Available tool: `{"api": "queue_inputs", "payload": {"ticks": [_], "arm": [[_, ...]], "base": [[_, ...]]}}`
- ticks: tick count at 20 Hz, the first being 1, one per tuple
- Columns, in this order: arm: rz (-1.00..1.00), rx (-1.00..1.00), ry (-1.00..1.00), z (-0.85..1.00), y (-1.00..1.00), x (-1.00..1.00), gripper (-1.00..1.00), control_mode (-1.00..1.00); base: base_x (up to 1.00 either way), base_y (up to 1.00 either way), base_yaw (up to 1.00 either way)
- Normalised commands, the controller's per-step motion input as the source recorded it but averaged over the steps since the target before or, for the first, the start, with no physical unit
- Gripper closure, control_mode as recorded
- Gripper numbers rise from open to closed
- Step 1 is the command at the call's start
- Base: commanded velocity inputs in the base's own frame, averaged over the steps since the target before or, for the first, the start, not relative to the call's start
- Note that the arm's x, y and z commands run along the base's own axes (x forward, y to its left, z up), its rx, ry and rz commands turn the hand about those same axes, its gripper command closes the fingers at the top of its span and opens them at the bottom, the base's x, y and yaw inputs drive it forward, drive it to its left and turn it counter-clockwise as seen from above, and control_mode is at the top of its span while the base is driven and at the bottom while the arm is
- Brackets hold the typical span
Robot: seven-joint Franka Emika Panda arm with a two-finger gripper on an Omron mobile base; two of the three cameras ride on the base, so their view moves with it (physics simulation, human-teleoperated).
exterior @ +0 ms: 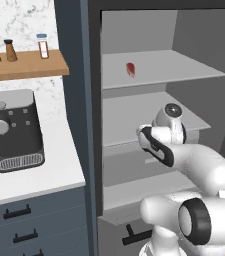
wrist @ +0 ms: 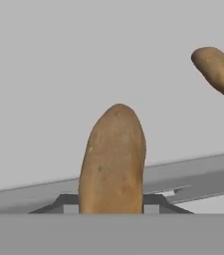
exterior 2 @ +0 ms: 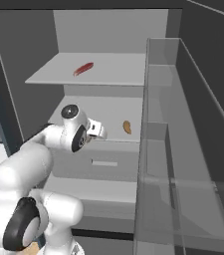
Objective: Place one sweet potato and one steak in each tupperware on the nearby counter, to pack two identical lunches.
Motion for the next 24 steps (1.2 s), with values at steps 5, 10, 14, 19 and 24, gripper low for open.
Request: {"api": "queue_inputs", "payload": {"ticks": [5, 10, 14, 19, 24], "arm": [[0.0, 0.0, -0.01, 0.67, 0.21, -1.0, 1.0, -1.0], [0.0, 0.0, 0.0, 0.78, 0.21, -1.0, 1.0, -1.0], [0.0, 0.0, 0.0, 0.78, 0.16, -1.0, 1.0, -1.0], [0.0, 0.0, 0.0, 0.78, 0.06, -1.0, 1.0, -1.0], [0.03, 0.0, 0.0, 0.55, 0.0, -0.99, 1.0, -1.0]], "base": [[0.0, 0.0, 0.0], [0.0, 0.0, 0.0], [0.0, 0.0, 0.0], [0.0, 0.0, 0.0], [0.0, 0.0, 0.0]]}}
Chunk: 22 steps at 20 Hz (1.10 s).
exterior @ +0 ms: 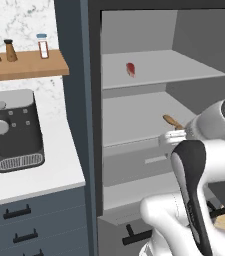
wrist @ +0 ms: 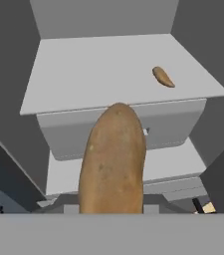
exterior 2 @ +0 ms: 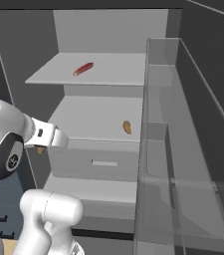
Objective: Place one sweet potato and one steak in each tupperware on the nearby counter, to pack two identical lunches.
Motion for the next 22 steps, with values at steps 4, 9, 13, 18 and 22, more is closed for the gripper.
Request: {"api": "queue_inputs", "payload": {"ticks": [4, 9, 13, 18, 22], "arm": [[0.01, 0.0, -0.05, 0.0, 0.0, -0.98, 1.0, -1.0], [0.0, 0.0, 0.0, 0.0, 0.0, -0.35, 1.0, -1.0], [0.0, 0.0, 0.0, 0.0, 0.0, 0.0, 1.0, -1.0], [0.0, 0.0, 0.0, 0.0, 0.0, -0.1, 1.0, -1.0], [0.0, 0.0, 0.0, 0.0, 0.0, 0.0, 1.0, 1.0]], "base": [[0.0, 0.0, 0.0], [0.0, 0.0, 0.0], [0.0, 0.0, 0.0], [0.0, 0.0, 0.0], [-0.81, 0.16, 0.02]]}}
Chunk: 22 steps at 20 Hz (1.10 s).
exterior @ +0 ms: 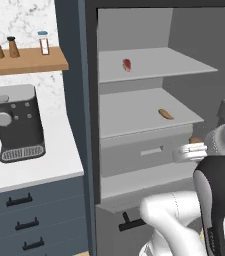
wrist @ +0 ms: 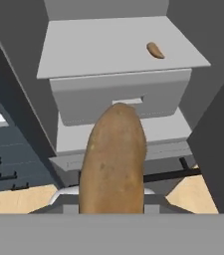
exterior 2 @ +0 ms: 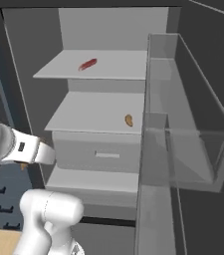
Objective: Place one sweet potato and one steak in each tupperware on the nearby counter, to pack two identical lunches.
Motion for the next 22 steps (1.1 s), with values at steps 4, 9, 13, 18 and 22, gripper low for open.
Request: {"api": "queue_inputs", "payload": {"ticks": [4, 9, 13, 18, 22], "arm": [[0.0, 0.0, 0.0, 0.0, 0.0, 0.0, 1.0, 1.0], [0.0, 0.0, 0.0, 0.0, 0.0, 0.0, 1.0, 1.0], [0.0, 0.0, 0.0, 0.0, 0.0, 0.0, 1.0, 1.0], [0.0, 0.0, 0.0, 0.0, 0.0, 0.0, 1.0, 1.0], [0.0, 0.0, 0.0, 0.0, 0.0, 0.0, 1.0, 1.0]], "base": [[-0.84, 0.85, 0.17], [-0.5, 1.0, 0.17], [-0.12, 1.0, 0.16], [0.01, 1.0, 0.13], [0.09, 1.0, 0.04]]}}
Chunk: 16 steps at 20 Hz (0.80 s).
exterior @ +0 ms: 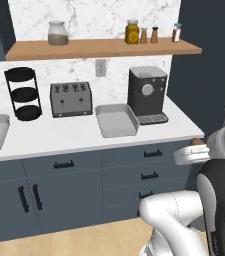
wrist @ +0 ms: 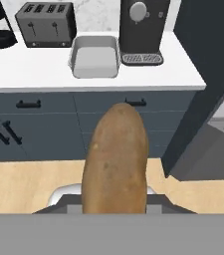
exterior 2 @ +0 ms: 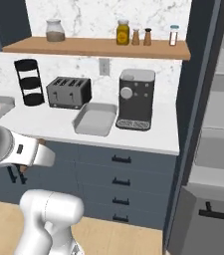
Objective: Place one sweet potato and one steak in each tupperware on the nearby counter, to pack two identical lunches.
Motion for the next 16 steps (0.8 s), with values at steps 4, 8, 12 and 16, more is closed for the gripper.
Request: {"api": "queue_inputs", "payload": {"ticks": [4, 8, 12, 16], "arm": [[0.0, 0.0, 0.0, 0.0, 0.0, 0.0, 1.0, 1.0], [0.0, 0.0, 0.0, 0.0, 0.0, 0.0, 1.0, 1.0], [0.0, 0.0, 0.0, 0.0, 0.0, 0.0, 1.0, 1.0], [0.0, 0.0, 0.0, 0.0, 0.0, 0.0, 1.0, 1.0]], "base": [[0.25, 1.0, 0.03], [0.38, 1.0, 0.0], [0.64, 0.98, 0.0], [0.78, 0.74, 0.02]]}}
